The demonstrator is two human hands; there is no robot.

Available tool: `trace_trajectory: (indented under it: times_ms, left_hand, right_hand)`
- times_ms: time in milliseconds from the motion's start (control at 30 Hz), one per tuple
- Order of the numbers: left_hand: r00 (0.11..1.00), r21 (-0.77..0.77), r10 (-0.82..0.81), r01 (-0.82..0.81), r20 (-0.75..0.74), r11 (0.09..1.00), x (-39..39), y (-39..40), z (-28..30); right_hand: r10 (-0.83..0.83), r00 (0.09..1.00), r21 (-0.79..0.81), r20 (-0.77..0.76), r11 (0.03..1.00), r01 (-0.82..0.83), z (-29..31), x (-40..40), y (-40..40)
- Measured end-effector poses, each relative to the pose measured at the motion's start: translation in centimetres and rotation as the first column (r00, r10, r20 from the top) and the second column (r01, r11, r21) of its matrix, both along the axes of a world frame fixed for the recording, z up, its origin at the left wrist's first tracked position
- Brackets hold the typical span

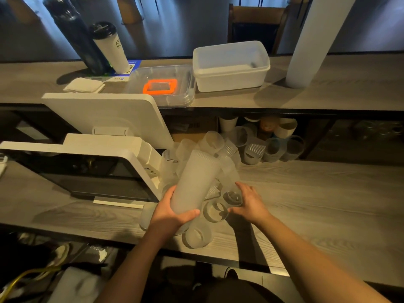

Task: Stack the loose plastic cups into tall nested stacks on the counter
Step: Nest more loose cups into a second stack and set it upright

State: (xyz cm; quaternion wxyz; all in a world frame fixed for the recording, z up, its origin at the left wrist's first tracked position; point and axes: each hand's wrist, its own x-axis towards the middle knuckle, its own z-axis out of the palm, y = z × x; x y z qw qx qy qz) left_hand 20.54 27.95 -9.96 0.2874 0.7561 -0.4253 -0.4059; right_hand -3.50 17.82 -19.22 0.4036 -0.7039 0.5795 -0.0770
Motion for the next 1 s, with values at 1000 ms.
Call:
trace_trajectory:
  times_ms: [1000]
  left_hand:
    - [0.989,-0.064,-0.132,0.136,0.067,0.989,-3.0,-1.3,1.2]
  right_hand:
    - [0.089,0.857,-0.086,0.507,0.995,-0.053,13.8,-2.0,-5.9]
